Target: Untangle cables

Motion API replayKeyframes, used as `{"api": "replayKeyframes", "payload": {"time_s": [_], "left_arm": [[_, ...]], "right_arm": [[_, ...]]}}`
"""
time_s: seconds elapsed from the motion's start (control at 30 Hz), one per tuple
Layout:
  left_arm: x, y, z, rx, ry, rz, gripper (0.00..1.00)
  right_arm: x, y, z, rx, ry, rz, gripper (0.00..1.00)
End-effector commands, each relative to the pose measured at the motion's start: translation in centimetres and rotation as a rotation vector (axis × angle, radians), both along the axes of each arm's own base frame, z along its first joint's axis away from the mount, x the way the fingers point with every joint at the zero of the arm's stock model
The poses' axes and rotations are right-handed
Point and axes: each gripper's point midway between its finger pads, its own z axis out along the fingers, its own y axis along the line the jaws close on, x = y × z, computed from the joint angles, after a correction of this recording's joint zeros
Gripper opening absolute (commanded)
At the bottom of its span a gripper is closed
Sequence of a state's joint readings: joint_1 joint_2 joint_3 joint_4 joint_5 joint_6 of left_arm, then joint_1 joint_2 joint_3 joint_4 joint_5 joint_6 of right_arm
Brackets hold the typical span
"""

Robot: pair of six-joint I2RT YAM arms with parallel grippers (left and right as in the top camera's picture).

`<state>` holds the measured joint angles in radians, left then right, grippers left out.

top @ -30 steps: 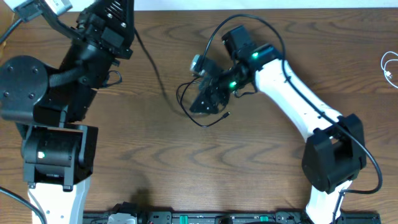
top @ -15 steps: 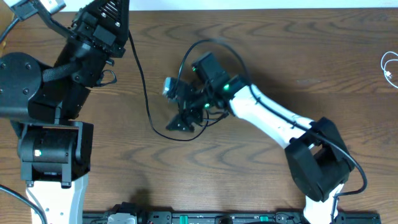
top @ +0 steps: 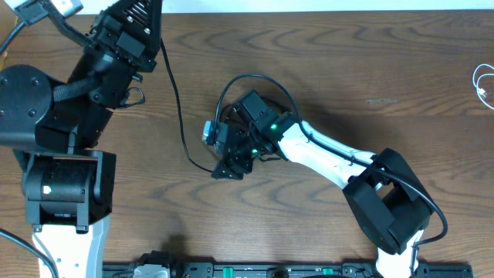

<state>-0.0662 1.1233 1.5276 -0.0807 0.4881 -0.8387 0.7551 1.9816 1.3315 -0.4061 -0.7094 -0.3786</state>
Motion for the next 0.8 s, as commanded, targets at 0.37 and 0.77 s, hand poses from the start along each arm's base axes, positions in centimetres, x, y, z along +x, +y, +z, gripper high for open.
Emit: {"api": "replayKeyframes", "payload": {"time_s": [0.37, 0.77], "left_arm": [[-0.4, 0.2, 0.6, -0.005, -0.004, 0.006, 0.08], [-0.2, 0.2, 0.1, -0.004, 0.019, 0.006, 0.07]], "right_arm": [[-1.1, 0.4, -1.0, -0.033, 0.032, -0.031, 0.52], [0.4, 0.2, -3.0, -0.086, 0.036, -0.219, 0.01]]}}
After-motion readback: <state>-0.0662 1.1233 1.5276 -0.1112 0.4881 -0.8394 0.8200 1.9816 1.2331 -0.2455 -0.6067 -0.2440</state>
